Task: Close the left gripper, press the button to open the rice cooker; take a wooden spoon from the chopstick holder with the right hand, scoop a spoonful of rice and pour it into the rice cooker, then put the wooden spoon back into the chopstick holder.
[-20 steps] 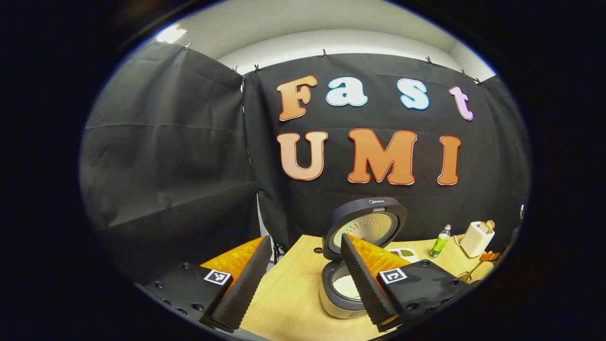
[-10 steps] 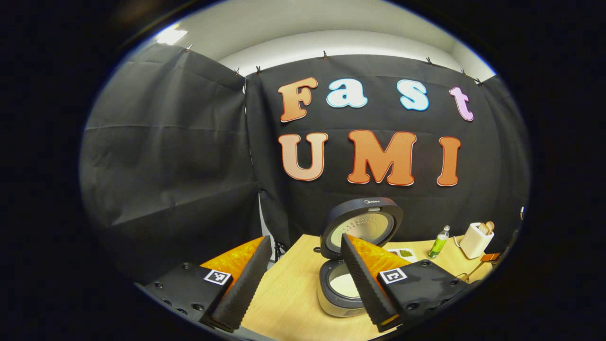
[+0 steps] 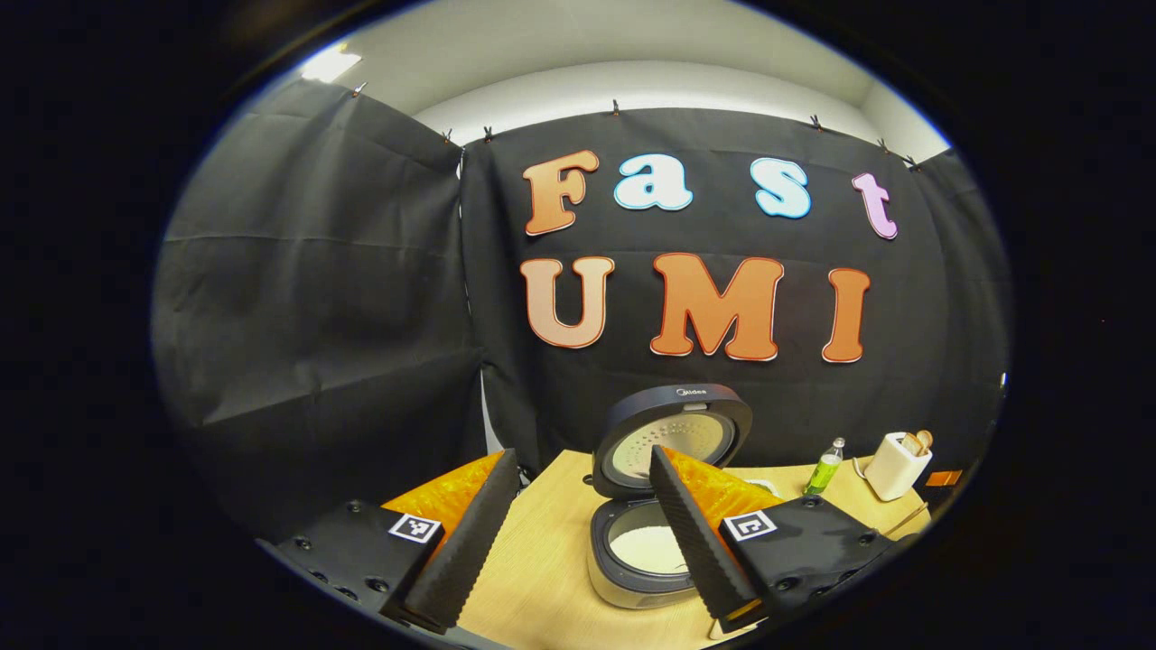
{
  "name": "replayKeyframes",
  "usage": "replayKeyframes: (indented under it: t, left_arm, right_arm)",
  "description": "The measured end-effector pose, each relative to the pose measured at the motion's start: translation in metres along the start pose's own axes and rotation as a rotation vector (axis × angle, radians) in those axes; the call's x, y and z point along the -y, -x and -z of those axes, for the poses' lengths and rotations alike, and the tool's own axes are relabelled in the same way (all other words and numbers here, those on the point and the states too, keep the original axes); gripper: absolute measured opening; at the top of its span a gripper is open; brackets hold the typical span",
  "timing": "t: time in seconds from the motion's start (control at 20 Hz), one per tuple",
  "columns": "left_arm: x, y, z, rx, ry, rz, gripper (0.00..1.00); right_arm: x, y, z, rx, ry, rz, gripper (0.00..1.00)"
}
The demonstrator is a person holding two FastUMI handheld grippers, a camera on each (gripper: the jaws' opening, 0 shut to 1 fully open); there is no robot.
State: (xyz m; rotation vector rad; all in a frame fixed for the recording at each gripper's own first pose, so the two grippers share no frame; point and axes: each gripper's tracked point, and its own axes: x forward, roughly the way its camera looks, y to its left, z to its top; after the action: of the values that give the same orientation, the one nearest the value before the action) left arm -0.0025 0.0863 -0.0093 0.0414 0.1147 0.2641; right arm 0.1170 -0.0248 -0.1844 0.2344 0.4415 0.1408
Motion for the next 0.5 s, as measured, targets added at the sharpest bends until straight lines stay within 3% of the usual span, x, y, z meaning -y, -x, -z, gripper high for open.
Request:
replayKeyframes:
  t: [0.05,0.25,0.35,0.5]
  left_arm:
    - [0.003,-0.002,0.001,-0.003,0.002,0.007,0.96]
    - [0.023,-0.014,-0.008,0.012,0.021,0.055,0.94]
    - [0.029,-0.025,-0.011,0.001,0.024,0.051,1.00]
    - [0.054,-0.050,-0.029,0.000,0.032,0.089,0.94]
  right_arm:
    - [-0.001,0.007,-0.012,0.025,0.026,0.013,0.95]
    - [-0.016,0.039,-0.060,0.128,0.144,0.041,0.95]
    - [-0.025,0.054,-0.076,0.150,0.173,0.044,0.95]
    - [-0.045,0.075,-0.094,0.185,0.177,0.019,0.95]
